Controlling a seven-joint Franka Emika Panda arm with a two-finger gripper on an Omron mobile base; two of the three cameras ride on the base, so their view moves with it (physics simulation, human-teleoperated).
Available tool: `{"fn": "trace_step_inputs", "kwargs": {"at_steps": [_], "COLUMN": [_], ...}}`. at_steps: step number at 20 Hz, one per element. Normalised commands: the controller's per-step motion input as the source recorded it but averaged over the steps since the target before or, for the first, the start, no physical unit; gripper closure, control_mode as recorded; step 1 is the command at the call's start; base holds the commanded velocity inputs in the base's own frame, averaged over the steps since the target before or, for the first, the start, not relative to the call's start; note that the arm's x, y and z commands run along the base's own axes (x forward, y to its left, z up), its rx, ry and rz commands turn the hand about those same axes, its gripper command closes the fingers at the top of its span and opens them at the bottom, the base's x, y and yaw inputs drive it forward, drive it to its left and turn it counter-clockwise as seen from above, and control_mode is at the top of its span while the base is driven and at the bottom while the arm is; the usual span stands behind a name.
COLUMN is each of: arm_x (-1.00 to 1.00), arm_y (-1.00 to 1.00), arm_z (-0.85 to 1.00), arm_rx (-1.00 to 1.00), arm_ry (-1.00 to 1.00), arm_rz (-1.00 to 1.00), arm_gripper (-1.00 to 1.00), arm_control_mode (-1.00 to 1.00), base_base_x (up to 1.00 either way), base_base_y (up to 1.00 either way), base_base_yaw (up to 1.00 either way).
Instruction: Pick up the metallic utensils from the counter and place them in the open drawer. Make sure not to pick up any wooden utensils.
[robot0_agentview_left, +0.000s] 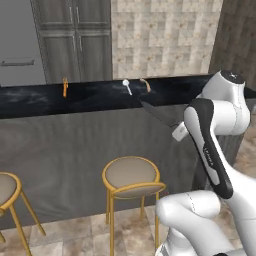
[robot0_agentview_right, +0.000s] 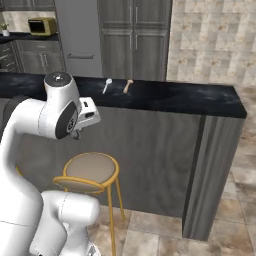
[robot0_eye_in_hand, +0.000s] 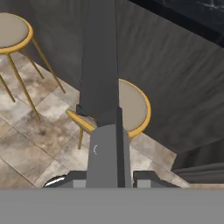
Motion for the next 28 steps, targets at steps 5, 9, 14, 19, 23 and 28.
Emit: {"fn": "trace_step_inputs", "kwargs": {"at_steps": [5,9,14,19,23,28], "arm_x": [0.0,0.0,0.0,0.0,0.0,0.0], "arm_y": [0.0,0.0,0.0,0.0,0.0,0.0], "arm_z": [0.0,0.0,0.0,0.0,0.0,0.0], "arm_rx": [0.0,0.0,0.0,0.0,0.0,0.0], "arm_ry": [0.0,0.0,0.0,0.0,0.0,0.0], "arm_rz": [0.0,0.0,0.0,0.0,0.0,0.0], "arm_gripper": [1.0,1.0,1.0,1.0,1.0,1.0], "arm_control_mode": [1.0,1.0,1.0,1.0,1.0,1.0], "base_base_x": [-0.74,-0.25,0.0,0.0,0.0,0.0], "base_base_y": [-0.45,-0.84,-1.0,-1.0,-1.0,-1.0], "base_base_yaw": [-0.05,-0.09,-0.14,-0.13,-0.07,0.0]}}
